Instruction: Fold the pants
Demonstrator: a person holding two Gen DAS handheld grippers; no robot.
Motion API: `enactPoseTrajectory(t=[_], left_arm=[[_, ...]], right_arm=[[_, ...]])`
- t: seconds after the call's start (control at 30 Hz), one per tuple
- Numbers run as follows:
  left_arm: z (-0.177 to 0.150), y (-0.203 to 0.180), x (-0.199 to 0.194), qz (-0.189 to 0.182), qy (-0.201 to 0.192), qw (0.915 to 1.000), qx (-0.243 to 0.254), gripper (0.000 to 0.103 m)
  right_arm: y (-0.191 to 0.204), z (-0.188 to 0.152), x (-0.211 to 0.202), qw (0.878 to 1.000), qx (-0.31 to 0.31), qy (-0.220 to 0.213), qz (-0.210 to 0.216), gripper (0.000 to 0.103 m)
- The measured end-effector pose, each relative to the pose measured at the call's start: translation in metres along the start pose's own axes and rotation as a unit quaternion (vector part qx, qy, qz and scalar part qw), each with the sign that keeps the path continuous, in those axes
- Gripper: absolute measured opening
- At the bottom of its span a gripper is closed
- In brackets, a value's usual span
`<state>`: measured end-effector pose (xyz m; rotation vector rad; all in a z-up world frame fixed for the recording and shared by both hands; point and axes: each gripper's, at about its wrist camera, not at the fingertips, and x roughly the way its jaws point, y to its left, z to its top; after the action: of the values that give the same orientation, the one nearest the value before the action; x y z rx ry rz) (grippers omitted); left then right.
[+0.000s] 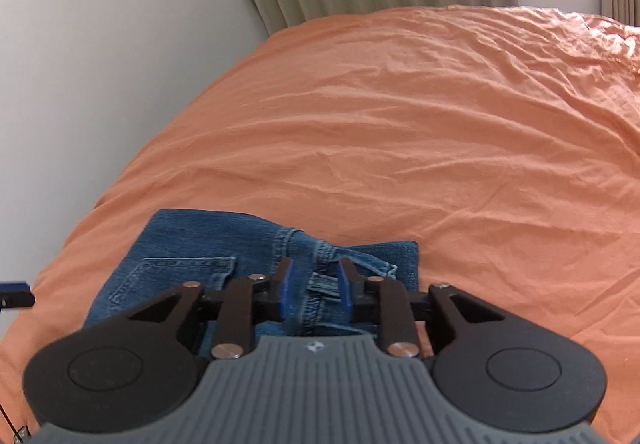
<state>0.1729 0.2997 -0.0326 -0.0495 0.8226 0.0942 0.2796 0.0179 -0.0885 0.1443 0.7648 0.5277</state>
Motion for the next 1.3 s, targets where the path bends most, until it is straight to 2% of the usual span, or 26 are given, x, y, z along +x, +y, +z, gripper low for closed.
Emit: enactPoseTrajectory(t=[0.13, 0.2, 0.27, 0.3, 0.33, 0.4, 0.43, 0.5, 0.57, 0.63, 0.73, 0.87, 1.0, 1.07, 1.17, 1.3], left_arm=[[0.025, -0.007, -0.059, 0.02, -0.047, 0.9985, 0.019, 0.041], [0.031, -0.016, -0.09, 0.027, -0.067, 0.9971, 0.025, 0.042], [0.028, -0.028, -0.117, 0.035, -0.087, 0.9951, 0.03, 0.045], [0.024, -0.034, -0.129, 0.039, -0.098, 0.9938, 0.036, 0.046], [0.019, -0.042, -0.139, 0.045, -0.107, 0.9923, 0.043, 0.049], [0.004, -0.059, -0.157, 0.071, -0.127, 0.9879, 0.054, 0.051], [-0.004, -0.066, -0.163, 0.081, -0.135, 0.9859, 0.057, 0.056], [-0.023, -0.08, -0.176, 0.088, -0.159, 0.9814, 0.062, 0.071], [-0.044, -0.095, -0.185, 0.096, -0.19, 0.975, 0.065, 0.093], [-0.06, -0.109, -0.189, 0.107, -0.205, 0.9709, 0.061, 0.099], [-0.082, -0.126, -0.183, 0.119, -0.223, 0.9662, 0.051, 0.103], [-0.104, -0.14, -0.16, 0.109, -0.201, 0.9732, 0.021, 0.103], [-0.121, -0.149, -0.134, 0.103, -0.159, 0.9818, 0.006, 0.103], [-0.127, -0.152, -0.123, 0.115, -0.14, 0.9834, -0.007, 0.103], [-0.134, -0.155, -0.112, 0.129, -0.124, 0.9835, -0.028, 0.103], [-0.144, -0.162, -0.101, 0.118, -0.105, 0.9868, -0.036, 0.103]], right_arm=[[0.034, 0.001, -0.064, 0.999, -0.04, -0.032, 0.016, 0.042], [0.05, -0.003, -0.1, 0.997, -0.058, -0.052, 0.02, 0.054], [0.064, -0.011, -0.135, 0.994, -0.078, -0.074, 0.023, 0.059], [0.071, -0.017, -0.151, 0.992, -0.089, -0.085, 0.023, 0.067], [0.077, -0.023, -0.167, 0.99, -0.1, -0.099, 0.021, 0.07], [0.084, -0.039, -0.194, 0.986, -0.109, -0.125, 0.014, 0.081], [0.086, -0.047, -0.205, 0.986, -0.107, -0.131, 0.011, 0.081], [0.089, -0.064, -0.221, 0.987, -0.099, -0.129, 0.006, 0.08], [0.09, -0.083, -0.233, 0.987, -0.097, -0.128, -0.008, 0.08], [0.092, -0.101, -0.243, 0.986, -0.096, -0.133, -0.026, 0.08], [0.095, -0.124, -0.254, 0.985, -0.095, -0.137, -0.051, 0.081], [0.095, -0.149, -0.255, 0.986, -0.081, -0.137, -0.058, 0.081], [0.097, -0.16, -0.244, 0.989, -0.071, -0.121, -0.056, 0.081], [0.097, -0.167, -0.238, 0.988, -0.068, -0.122, -0.062, 0.081], [0.091, -0.173, -0.216, 0.993, -0.042, -0.099, -0.045, 0.081], [0.088, -0.185, -0.201, 0.994, -0.036, -0.084, -0.066, 0.081]])
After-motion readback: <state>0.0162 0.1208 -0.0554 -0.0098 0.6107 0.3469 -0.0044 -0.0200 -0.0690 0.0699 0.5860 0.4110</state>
